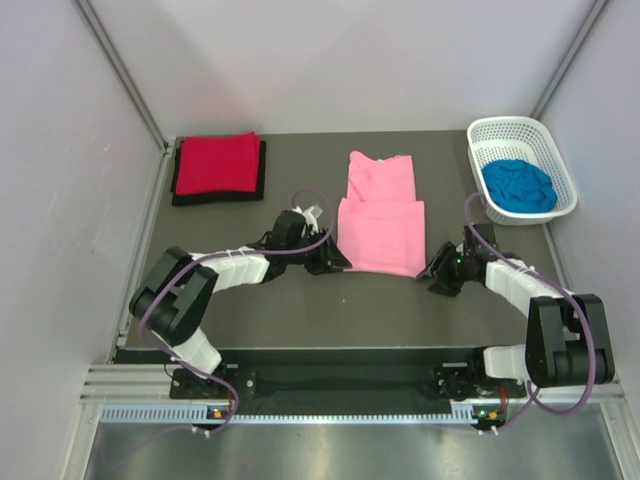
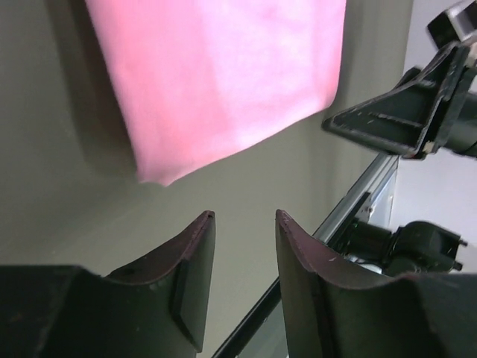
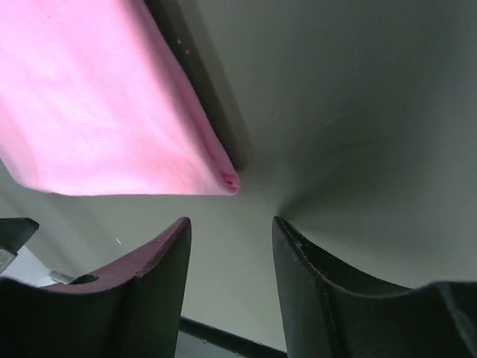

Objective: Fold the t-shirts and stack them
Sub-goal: Fold the tshirt

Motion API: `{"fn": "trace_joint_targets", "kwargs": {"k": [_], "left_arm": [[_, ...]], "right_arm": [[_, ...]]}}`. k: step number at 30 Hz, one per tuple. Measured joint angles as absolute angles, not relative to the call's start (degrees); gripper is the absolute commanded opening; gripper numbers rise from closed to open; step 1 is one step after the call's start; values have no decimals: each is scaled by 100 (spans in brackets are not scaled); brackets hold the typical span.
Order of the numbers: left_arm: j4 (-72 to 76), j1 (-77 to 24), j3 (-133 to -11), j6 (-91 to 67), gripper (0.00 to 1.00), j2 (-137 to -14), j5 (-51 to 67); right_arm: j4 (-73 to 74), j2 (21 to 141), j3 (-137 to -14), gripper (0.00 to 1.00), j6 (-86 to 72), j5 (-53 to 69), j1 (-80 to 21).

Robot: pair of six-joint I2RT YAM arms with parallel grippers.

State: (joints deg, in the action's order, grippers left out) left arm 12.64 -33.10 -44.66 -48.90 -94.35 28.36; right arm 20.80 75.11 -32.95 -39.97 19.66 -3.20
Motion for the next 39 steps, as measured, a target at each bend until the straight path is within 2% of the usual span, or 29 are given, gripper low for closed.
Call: {"fn": "trace_joint_targets", "kwargs": {"k": [3,4,5,18,24,26,28,29,30,39], "left_arm": [[1483,-3391,-4447,-5162,47,-9467,2596],[1584,-3389,-4414,-5277,51,-9500,2510],[1656,-3389,-4383,-5360,60,-9533,2447],[1791,-3492,-4189,-5942,56,-9819,1667],[1835,-3509,-4193,-6088,47,-9935,1581],[1846,-3520,-4206,-6128,36,-9981,1575],[1826,-3538,-4211,-6141,23,-10018,1544],[1791,-3546,-4213,-6119,7,-10044,1522],[1754,-3553,-4219,-6108,0,-10062,1516],[873,-3809,-4567,-5553,0,-9804,1190]], "right_arm": [[1806,7481,-3105,49,-4335,2003,-320],[1741,7437,-3059,49,-4416,1999,-320],[1656,7382,-2995,49,-4510,1977,-320],[897,7155,-2589,49,-5175,1785,-320],[508,7205,-2473,45,-5374,1763,-320],[408,7275,-2473,40,-5387,1761,-320],[336,7345,-2473,21,-5365,1741,-320],[331,7387,-2471,11,-5356,1680,-320],[336,7419,-2462,0,-5358,1667,-320],[766,6805,-2405,0,-4980,1417,-320]]}}
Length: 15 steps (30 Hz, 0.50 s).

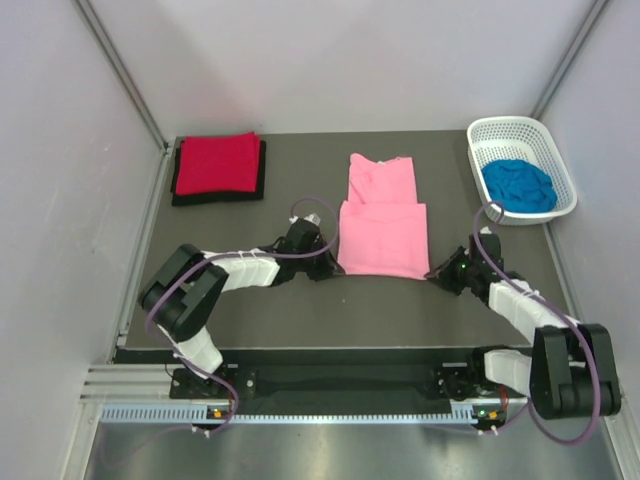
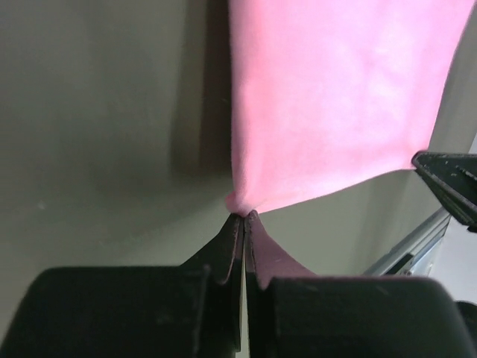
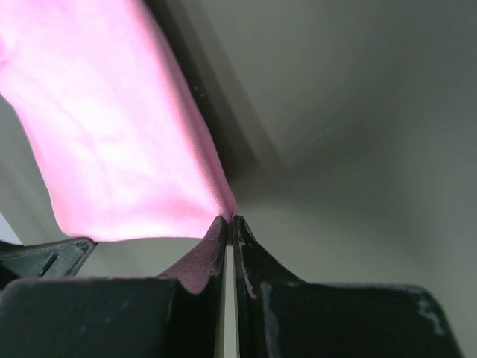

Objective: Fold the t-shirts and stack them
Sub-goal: Fold the tshirt

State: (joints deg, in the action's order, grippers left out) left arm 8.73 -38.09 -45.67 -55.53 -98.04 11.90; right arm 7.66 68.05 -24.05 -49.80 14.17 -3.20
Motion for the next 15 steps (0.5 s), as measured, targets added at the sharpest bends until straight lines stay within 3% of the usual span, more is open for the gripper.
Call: {"fn": "trace_joint_targets", "kwargs": {"k": [15], "left_arm": [[-613,-5068,-4484,-5450,0,-7251,89]], "right_arm": [[3446,3555,-2676,0,-4495,1059,-320]]}}
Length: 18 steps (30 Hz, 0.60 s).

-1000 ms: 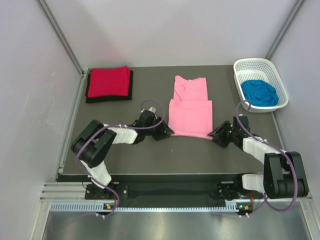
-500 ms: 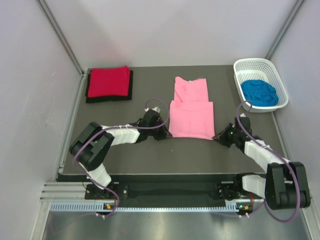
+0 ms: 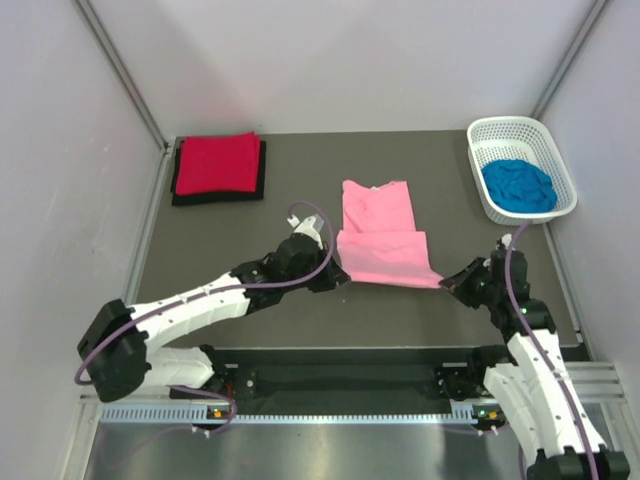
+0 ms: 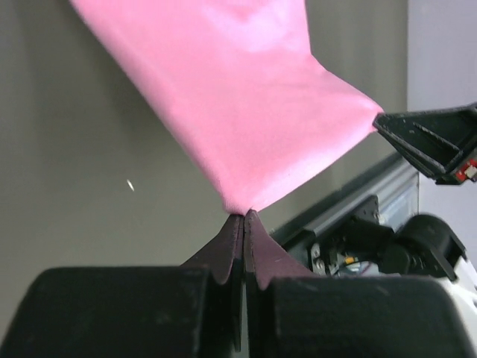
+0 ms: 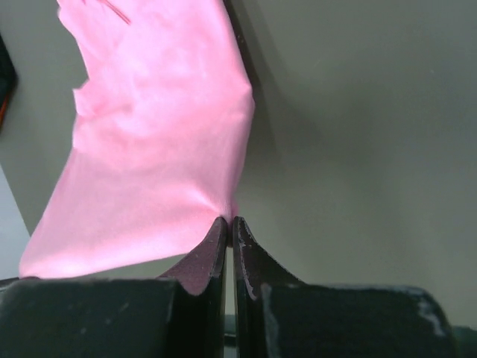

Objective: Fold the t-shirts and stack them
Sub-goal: Fold the tshirt

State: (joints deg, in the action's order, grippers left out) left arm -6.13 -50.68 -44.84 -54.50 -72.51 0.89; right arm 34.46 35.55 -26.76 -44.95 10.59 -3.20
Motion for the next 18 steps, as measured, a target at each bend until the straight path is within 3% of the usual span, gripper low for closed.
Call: {"fn": "trace_joint_targets", "kwargs": {"k": [8,13,18], "left_arm": [[-1114,-5603,-4453,-5649,0,-6958,-263],[-1262,-5430,-4716,-5588,0,-7299,-405],[-1326,-4580,-5428,-5293,0,-7970,-56]], "right_arm": [[4198,2563,-2720,0,-4512,1168,-320],[4066,3437,-3124,0,-4392,1216,-320],[3522,4792,-3931,0,-4084,1339,-320]]}}
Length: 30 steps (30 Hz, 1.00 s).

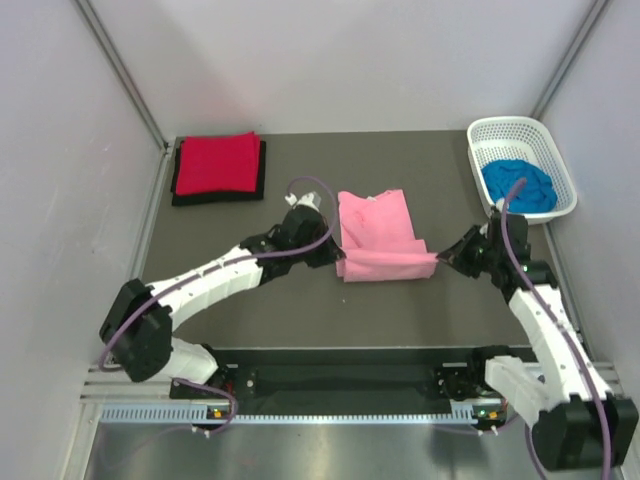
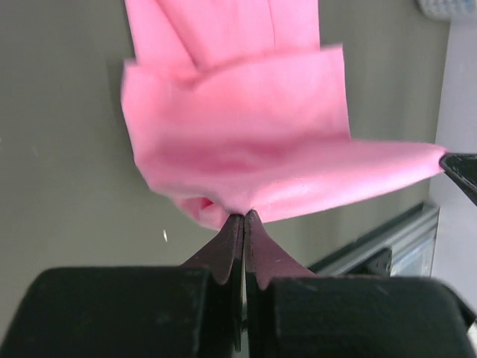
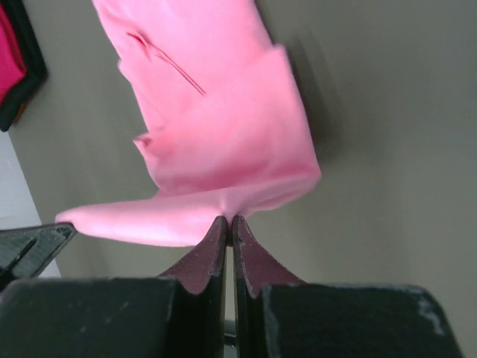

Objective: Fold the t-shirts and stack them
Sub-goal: Fold the tshirt

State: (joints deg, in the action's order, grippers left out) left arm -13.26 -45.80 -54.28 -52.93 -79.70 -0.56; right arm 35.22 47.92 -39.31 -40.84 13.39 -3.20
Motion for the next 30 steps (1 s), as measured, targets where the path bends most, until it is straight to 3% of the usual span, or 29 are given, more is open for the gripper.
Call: {"fn": "trace_joint_targets", "kwargs": {"k": [11,23,27,29,30], "left_arm": [[-1264,-3033,-7747,-4515,0,-10003,956],[-814,-2268,-9633,-4331,0,-12370,1754],[-526,-2102,-10040,-4300,20,-12927,1944],[-353,-2023,-10230,-4276,26,-13176,2088],[-322,-1986,-10339,-4261,29,-13277,2165]], "right_arm": [[2185,7961,-6110,1,-3555,1837,-318],[1409,10836,-8136,8,-3494,2416,-287],[1282,11596,-8687,12,-3481,2517,-270],[1253,11911,-8978,18,-3433,2567,-257],[1264,12029,-9102,27,-3389,2589,-246]]}}
